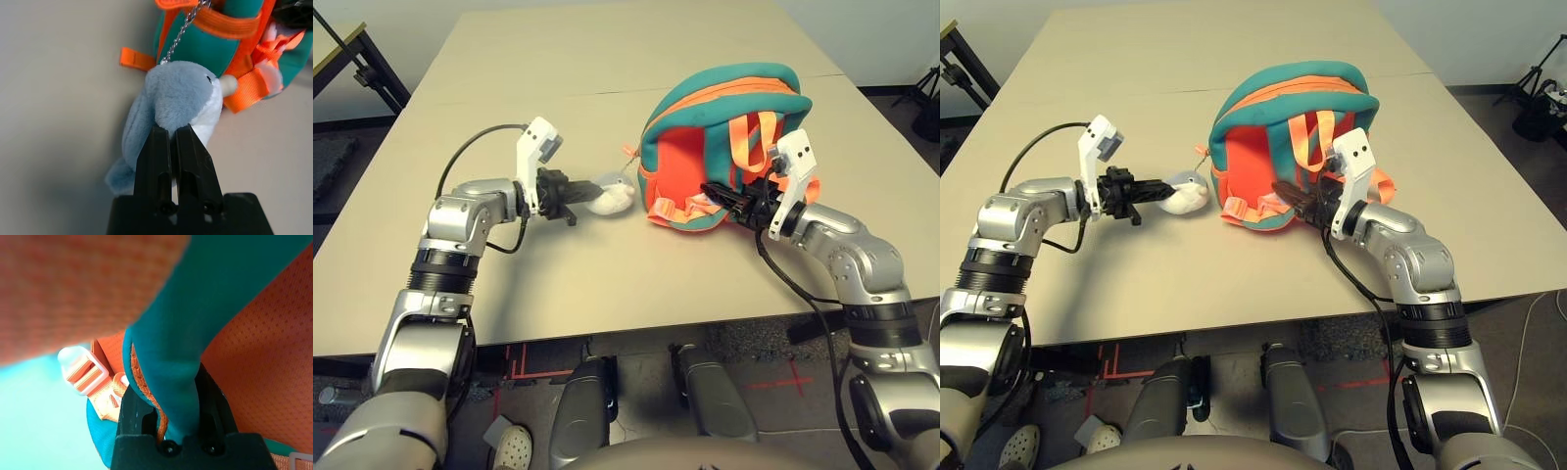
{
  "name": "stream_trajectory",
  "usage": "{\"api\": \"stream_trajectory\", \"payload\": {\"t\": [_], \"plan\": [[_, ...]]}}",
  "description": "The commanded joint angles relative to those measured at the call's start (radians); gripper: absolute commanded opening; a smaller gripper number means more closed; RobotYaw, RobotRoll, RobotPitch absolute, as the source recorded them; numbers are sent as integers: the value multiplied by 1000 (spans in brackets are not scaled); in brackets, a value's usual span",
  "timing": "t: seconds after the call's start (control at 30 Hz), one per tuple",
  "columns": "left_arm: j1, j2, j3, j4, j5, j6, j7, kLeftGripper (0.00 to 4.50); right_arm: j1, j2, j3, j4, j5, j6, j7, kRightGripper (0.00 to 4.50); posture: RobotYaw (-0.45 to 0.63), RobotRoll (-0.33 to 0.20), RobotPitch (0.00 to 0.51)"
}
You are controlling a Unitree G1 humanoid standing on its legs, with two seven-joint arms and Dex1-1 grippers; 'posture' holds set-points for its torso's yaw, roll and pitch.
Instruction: Put the pencil case into the backpack and zip it.
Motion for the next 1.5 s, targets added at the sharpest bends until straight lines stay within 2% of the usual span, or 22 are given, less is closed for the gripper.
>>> {"api": "stream_trajectory", "payload": {"t": [0.03, 0.33, 0.53, 0.8, 0.87, 0.9, 1.2, 1.5], "plan": [[3, -16, -48, 49, 48, -2, 6, 0, 20, 2, 24, 23, -20, 15, -6, 581, -149, 0, 144], [-36, -42, -67, 114, 81, -31, 5, 0, 20, 8, 21, 27, -26, 11, -7, 581, -152, 0, 141], [-25, -40, -85, 109, 113, -51, 6, 0, 17, 8, 21, 32, -28, 7, -7, 581, -150, 0, 139], [-41, -82, 7, 85, 48, -52, 12, 0, 15, 5, 22, 33, -32, 3, -8, 581, -149, 0, 136], [-39, -93, 37, 61, 21, -49, 4, 549, 15, 2, 20, 28, -35, -1, -11, 581, -152, 0, 134], [-38, -97, 48, 53, 13, -47, 3, 848, 15, 1, 19, 27, -35, -2, -11, 1311, -152, 0, 134], [-29, -104, 78, -19, -30, 15, 19, 4377, 13, -28, -41, -27, 34, 82, 4, 4500, -146, 0, 136], [-3, -91, 80, -51, -40, 32, 27, 4445, 41, -165, -161, -123, 185, 245, 48, 4500, -147, 0, 146]]}}
